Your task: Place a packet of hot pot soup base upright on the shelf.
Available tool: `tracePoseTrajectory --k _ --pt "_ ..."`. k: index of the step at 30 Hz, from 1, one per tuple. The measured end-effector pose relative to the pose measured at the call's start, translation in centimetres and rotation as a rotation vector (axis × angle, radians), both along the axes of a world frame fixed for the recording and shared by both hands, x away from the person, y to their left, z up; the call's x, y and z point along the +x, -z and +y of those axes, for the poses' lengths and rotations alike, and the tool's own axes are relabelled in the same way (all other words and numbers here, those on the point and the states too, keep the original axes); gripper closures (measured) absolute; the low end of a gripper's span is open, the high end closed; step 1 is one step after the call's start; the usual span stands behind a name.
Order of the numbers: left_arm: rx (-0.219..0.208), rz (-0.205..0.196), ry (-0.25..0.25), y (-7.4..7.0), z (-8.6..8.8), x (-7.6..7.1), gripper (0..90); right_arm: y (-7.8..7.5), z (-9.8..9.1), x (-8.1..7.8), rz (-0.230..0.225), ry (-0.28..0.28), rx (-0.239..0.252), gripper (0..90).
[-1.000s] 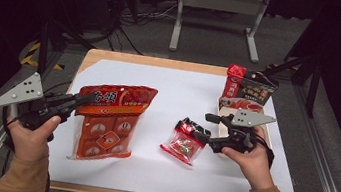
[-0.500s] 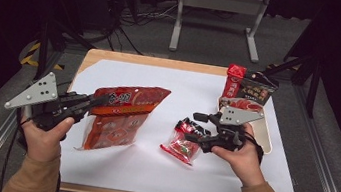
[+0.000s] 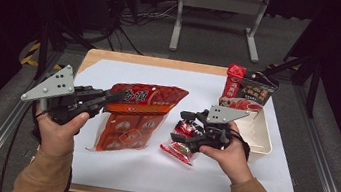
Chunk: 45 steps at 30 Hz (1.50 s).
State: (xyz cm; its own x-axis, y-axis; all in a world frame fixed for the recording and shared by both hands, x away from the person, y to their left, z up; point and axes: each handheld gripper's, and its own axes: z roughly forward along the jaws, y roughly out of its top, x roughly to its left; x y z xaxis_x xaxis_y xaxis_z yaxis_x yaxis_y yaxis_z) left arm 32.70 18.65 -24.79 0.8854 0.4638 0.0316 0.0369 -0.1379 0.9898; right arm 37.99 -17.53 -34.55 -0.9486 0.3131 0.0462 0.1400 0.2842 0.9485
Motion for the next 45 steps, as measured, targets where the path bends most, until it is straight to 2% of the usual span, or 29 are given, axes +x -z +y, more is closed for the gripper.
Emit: tracePoseTrajectory --k 3,8,19,28,34,40,42,45 --pt "-0.008 0.01 0.024 0.0 -0.6 0.2 90.0 0.3 0.5 0.0 -0.004 -0.007 0.006 21.6" --pt "-0.002 0.009 0.041 -0.1 -1.6 0.4 90.0 0.9 1.0 0.5 0.009 -0.016 0.048 19.8" --pt "-0.003 0.016 0.092 -0.2 -3.5 0.7 90.0 1.7 2.1 0.8 -0.011 -0.049 0.107 18.1" --pt "0.007 0.014 0.117 -0.4 -4.6 0.7 90.0 2.2 2.6 1.0 -0.007 -0.076 0.108 15.7" --pt "0.01 0.017 0.127 -0.4 -5.0 0.8 90.0 2.8 2.8 1.4 0.028 -0.085 0.121 15.7" --pt "0.011 0.013 0.132 -0.5 -5.1 0.8 90.0 3.5 2.9 1.7 0.056 -0.119 0.144 19.4" --pt "0.01 0.014 0.133 -0.5 -5.1 0.8 90.0 3.6 2.9 1.7 0.059 -0.128 0.146 22.8" --pt "0.009 0.013 0.135 -0.5 -5.0 0.9 90.0 3.6 2.8 1.5 0.083 -0.139 0.147 32.8"
